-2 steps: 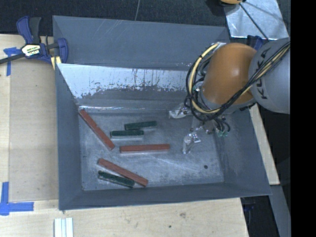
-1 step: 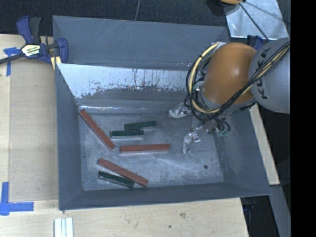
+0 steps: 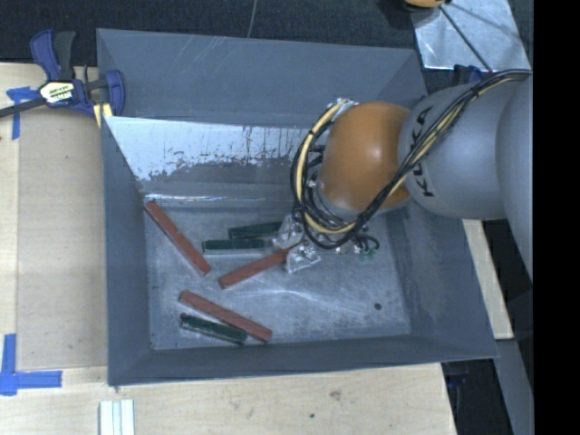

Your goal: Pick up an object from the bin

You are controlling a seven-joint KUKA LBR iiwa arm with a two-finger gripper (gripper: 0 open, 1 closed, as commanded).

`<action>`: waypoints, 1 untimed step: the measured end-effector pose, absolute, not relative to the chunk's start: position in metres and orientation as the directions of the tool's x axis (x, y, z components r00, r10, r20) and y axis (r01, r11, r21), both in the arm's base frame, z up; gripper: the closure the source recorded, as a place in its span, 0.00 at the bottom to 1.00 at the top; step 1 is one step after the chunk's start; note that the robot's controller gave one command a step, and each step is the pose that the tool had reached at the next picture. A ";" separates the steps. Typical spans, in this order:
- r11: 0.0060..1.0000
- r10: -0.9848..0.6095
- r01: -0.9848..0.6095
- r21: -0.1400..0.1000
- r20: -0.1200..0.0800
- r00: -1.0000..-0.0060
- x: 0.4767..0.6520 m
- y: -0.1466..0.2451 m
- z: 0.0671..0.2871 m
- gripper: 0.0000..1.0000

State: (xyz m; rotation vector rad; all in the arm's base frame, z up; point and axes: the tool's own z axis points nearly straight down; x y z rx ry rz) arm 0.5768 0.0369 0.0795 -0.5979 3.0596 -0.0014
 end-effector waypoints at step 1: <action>0.926 -0.377 -0.377 -0.006 -0.023 -0.926 0.577 0.037 0.080 1.00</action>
Offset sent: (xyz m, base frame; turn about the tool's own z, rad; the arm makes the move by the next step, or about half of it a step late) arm -0.0033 0.0094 0.1650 -0.0546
